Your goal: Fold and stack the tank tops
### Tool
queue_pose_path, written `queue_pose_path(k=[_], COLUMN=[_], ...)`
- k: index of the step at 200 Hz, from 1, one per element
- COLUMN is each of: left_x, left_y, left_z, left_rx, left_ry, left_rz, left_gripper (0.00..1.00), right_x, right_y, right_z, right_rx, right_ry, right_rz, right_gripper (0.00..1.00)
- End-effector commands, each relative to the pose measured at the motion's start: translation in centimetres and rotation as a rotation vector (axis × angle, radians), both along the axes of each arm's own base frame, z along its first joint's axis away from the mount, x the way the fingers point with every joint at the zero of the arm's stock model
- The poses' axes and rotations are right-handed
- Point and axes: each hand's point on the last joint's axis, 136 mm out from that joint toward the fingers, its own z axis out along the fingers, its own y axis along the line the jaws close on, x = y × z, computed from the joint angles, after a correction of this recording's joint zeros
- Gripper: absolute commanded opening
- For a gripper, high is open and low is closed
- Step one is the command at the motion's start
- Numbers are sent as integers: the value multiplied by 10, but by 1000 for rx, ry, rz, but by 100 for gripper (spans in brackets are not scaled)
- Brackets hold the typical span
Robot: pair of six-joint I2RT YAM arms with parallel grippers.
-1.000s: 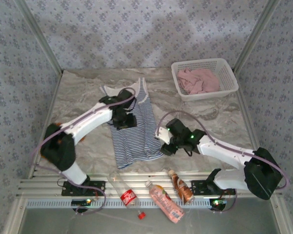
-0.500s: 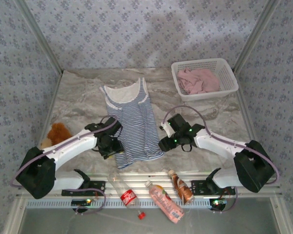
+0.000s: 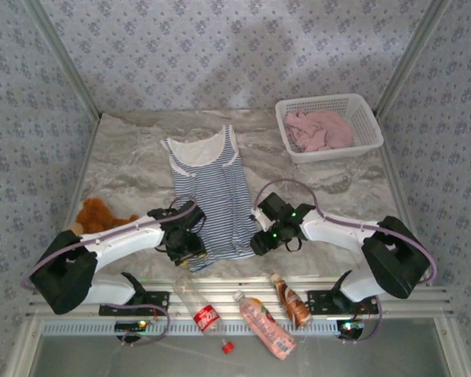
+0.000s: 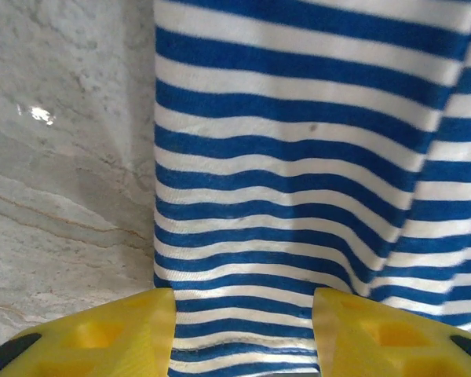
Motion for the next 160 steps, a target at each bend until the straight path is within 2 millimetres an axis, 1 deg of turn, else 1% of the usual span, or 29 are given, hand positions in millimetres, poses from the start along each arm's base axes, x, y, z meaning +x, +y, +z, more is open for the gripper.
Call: queue_pose_path(k=[1, 19, 41, 57, 68, 92, 109, 113, 122, 134, 160], left_x=[-6, -8, -13, -12, -9, -2, 3, 0, 1, 2, 2], left_y=[-1, -5, -5, -7, -9, -12, -17, -13, -13, -12, -14], left_z=[-6, -8, -14, -15, -14, -7, -1, 0, 4, 9, 22], left_rx=[13, 14, 31, 24, 25, 43, 33, 49, 50, 47, 24], left_ry=[23, 27, 40, 35, 30, 13, -9, 4, 0, -9, -22], left_rz=[2, -7, -19, -13, -16, -38, -42, -43, -43, -40, -38], left_gripper=[49, 49, 46, 40, 34, 20, 14, 12, 8, 4, 0], right_x=[-1, -2, -4, -4, -4, -2, -2, -2, -3, -3, -7], right_y=[6, 10, 11, 13, 13, 17, 19, 19, 19, 18, 16], right_z=[-1, -3, -8, -12, -15, -17, -13, -12, -8, -3, 6], right_rx=[-4, -2, -10, -16, -25, -21, -9, -9, -5, 2, 12], right_ry=[14, 15, 23, 24, 22, 22, 18, 19, 17, 15, 18], right_rz=[14, 31, 44, 54, 64, 71, 79, 80, 81, 79, 81], right_gripper=[60, 60, 55, 51, 48, 33, 24, 23, 19, 18, 17])
